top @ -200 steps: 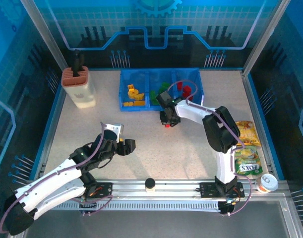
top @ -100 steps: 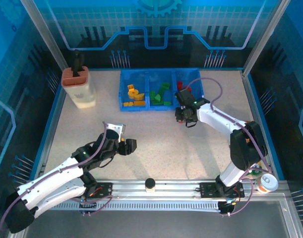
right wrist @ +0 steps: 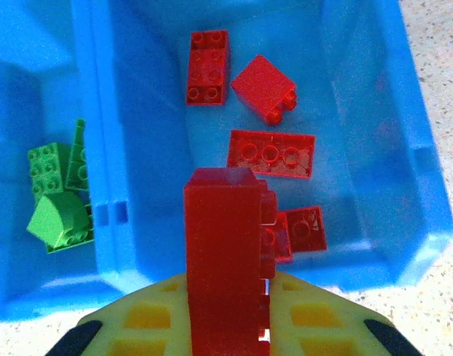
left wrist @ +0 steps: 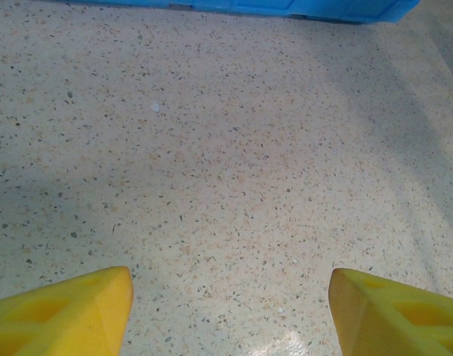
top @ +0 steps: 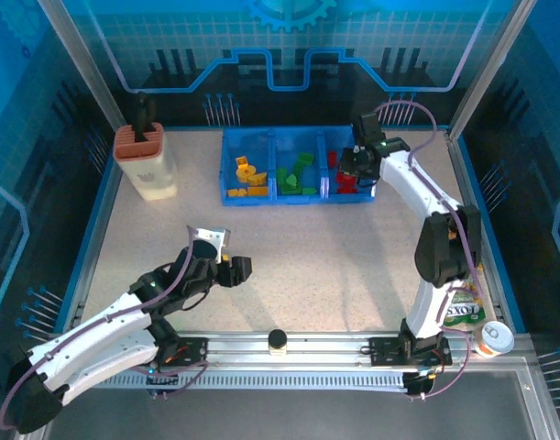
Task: Sort the legos into containers by color
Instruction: Place the lego in the container.
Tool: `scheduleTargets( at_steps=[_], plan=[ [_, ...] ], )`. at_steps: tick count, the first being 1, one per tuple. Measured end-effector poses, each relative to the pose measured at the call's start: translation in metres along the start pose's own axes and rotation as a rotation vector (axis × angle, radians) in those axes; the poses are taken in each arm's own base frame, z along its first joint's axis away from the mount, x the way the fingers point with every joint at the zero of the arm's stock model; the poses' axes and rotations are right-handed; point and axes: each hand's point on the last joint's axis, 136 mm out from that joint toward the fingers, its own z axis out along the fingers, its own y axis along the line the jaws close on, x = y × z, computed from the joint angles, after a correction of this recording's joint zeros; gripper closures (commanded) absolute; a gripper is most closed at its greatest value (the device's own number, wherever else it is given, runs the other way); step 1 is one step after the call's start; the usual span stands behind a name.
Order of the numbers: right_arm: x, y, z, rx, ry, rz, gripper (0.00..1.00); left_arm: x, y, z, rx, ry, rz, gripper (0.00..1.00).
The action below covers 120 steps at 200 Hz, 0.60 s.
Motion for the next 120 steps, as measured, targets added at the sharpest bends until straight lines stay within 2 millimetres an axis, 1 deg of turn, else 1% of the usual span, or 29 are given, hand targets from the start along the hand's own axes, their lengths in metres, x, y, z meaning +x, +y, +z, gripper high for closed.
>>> scheduleTargets(
  at_steps=[34,53,74,120],
  plan=[
    [-0.005,0.008,0.034,-0.016,0.064,-0.005,0.81,0.0,0.0,0.0,-0.001,0.0,0.0,0.29],
    [-0.004,0.007,0.047,-0.02,0.097,0.003,0.8,0.0,0.002,0.0,-0.009,0.0,0.001,0.29],
    [-0.002,0.007,0.053,-0.029,0.121,0.008,0.8,0.0,0.002,0.0,-0.009,0.0,0.001,0.29],
    [0.004,0.014,0.058,-0.067,0.152,0.015,0.79,0.002,0.002,0.0,-0.013,0.006,0.002,0.29]
  ],
)
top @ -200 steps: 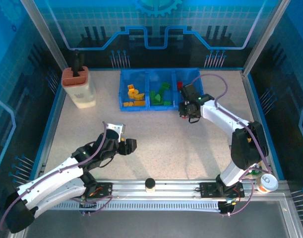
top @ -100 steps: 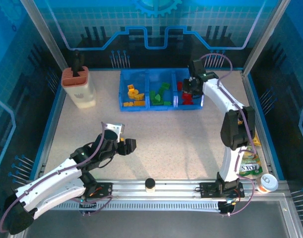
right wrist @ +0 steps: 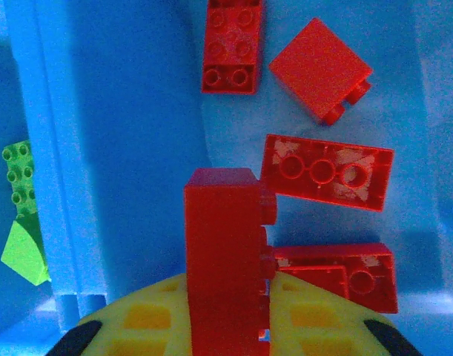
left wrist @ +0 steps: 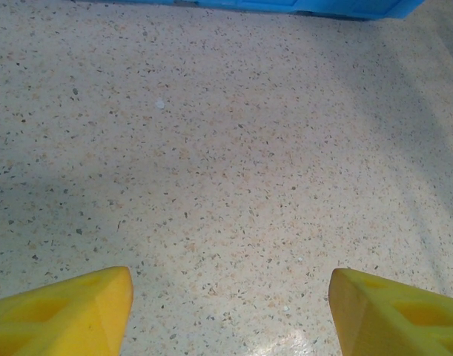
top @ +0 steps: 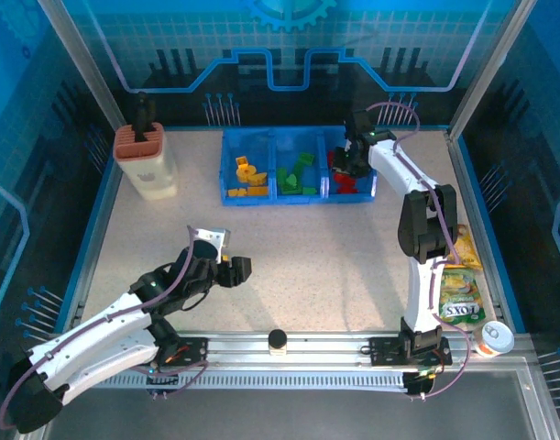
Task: Sort the legos into containers by color
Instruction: Place the lego in the container, then reset both arms
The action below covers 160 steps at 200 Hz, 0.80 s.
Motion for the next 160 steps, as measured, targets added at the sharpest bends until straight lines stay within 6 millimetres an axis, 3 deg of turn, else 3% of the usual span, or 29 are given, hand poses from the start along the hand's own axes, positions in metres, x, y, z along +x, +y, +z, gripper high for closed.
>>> scheduleTargets(
  at_steps=[28,61,76,123,160],
  plan=[
    [0.004,0.001,0.007,-0.01,0.022,0.002,0.73,0.002,0.001,0.0,-0.004,0.007,0.001,0.29],
    [0.004,-0.003,0.01,-0.007,0.028,0.019,0.45,0.0,0.001,-0.005,0.002,-0.004,0.001,0.28],
    [0.003,-0.007,0.009,-0.004,0.028,0.021,0.38,0.0,0.001,-0.006,0.004,-0.008,0.001,0.28],
    [0.006,-0.009,0.004,-0.007,0.024,0.02,0.35,0.001,0.003,-0.006,-0.006,-0.003,0.002,0.26],
    [0.01,-0.003,-0.027,-0.037,-0.026,-0.021,0.32,0.0,0.005,-0.007,-0.02,-0.012,0.002,0.23]
  ],
)
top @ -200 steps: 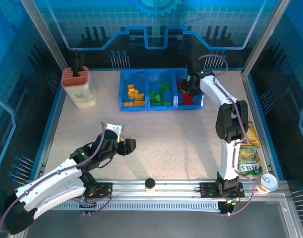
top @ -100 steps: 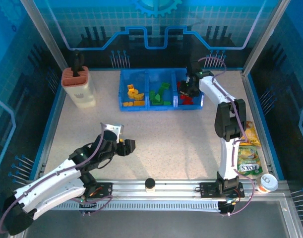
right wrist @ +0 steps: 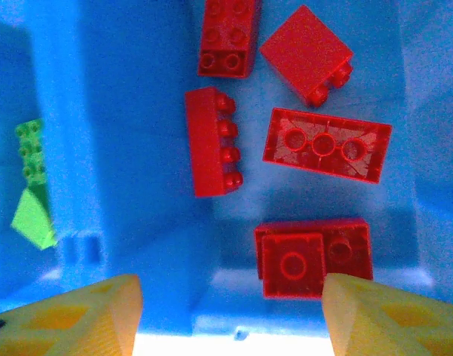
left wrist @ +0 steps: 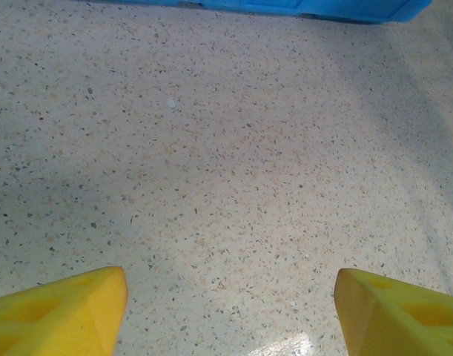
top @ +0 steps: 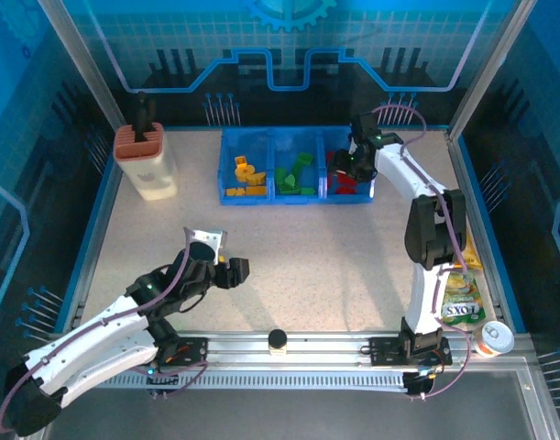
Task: Sort the legos into containers by color
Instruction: Reset both arms
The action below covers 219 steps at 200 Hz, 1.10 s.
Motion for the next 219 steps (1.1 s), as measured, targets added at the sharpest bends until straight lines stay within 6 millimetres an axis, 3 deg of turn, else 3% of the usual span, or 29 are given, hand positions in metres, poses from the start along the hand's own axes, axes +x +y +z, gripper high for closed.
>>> scheduleTargets(
  at_steps=[34,82,95,102,119,170,219],
  plan=[
    [0.0,0.013,-0.047,-0.052,-0.105,-0.058,0.28,-0.006,0.001,-0.003,-0.016,-0.018,0.006,0.16],
    [0.003,0.019,-0.111,-0.078,-0.272,-0.134,0.2,-0.033,-0.006,-0.013,-0.027,-0.09,0.03,0.09],
    [0.009,0.022,-0.124,-0.072,-0.31,-0.169,0.09,-0.04,-0.006,-0.016,-0.044,-0.103,0.046,0.07],
    [0.013,0.024,-0.13,-0.07,-0.327,-0.187,0.0,-0.043,-0.006,-0.017,-0.053,-0.111,0.053,0.06],
    [0.023,0.026,-0.144,-0.066,-0.371,-0.242,0.0,-0.052,-0.006,-0.02,-0.07,-0.135,0.068,0.01],
    [0.052,0.014,-0.185,-0.092,-0.583,-0.312,0.0,-0.075,0.009,-0.032,-0.187,-0.221,0.088,0.01],
    [0.08,-0.015,-0.198,-0.074,-0.749,-0.324,0.0,-0.092,0.031,-0.049,-0.324,-0.324,0.099,0.01]
  ],
)
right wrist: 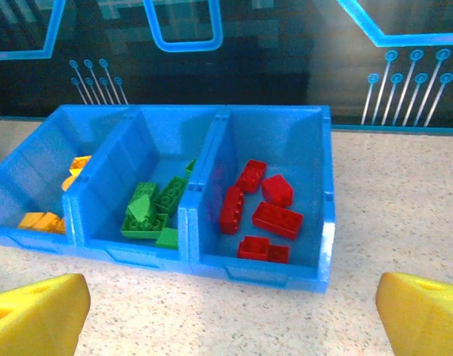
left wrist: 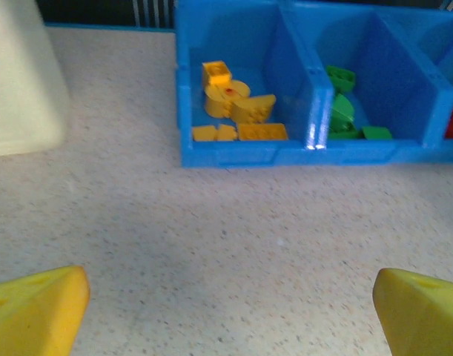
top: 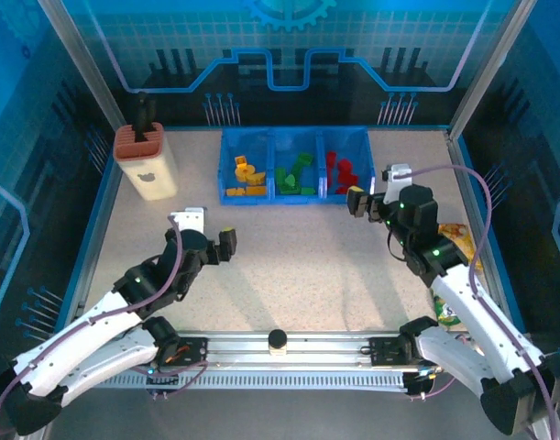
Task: Sort the legos into containers by color
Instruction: Reset both arms
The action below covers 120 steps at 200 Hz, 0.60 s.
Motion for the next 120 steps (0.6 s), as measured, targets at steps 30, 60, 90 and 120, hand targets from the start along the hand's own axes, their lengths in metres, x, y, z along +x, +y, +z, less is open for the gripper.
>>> scheduleTargets(
  at_steps=[30,60,90,120],
  plan=[
    [0.022,-0.021,-0.009,0.084,-0.058,-0.037,0.0,-0.012,0.023,-0.006,-0.105,-0.091,-0.006,0.01],
    [0.053,-0.04,-0.022,0.155,-0.087,-0.083,0.0,-0.021,0.054,-0.016,-0.25,-0.187,-0.051,0.01],
    [0.056,-0.055,-0.038,0.227,-0.142,-0.104,0.0,-0.022,0.08,-0.031,-0.335,-0.292,-0.136,0.01],
    [0.06,-0.067,-0.051,0.281,-0.187,-0.094,0.0,-0.013,0.095,-0.038,-0.333,-0.39,-0.186,0.01]
  ],
)
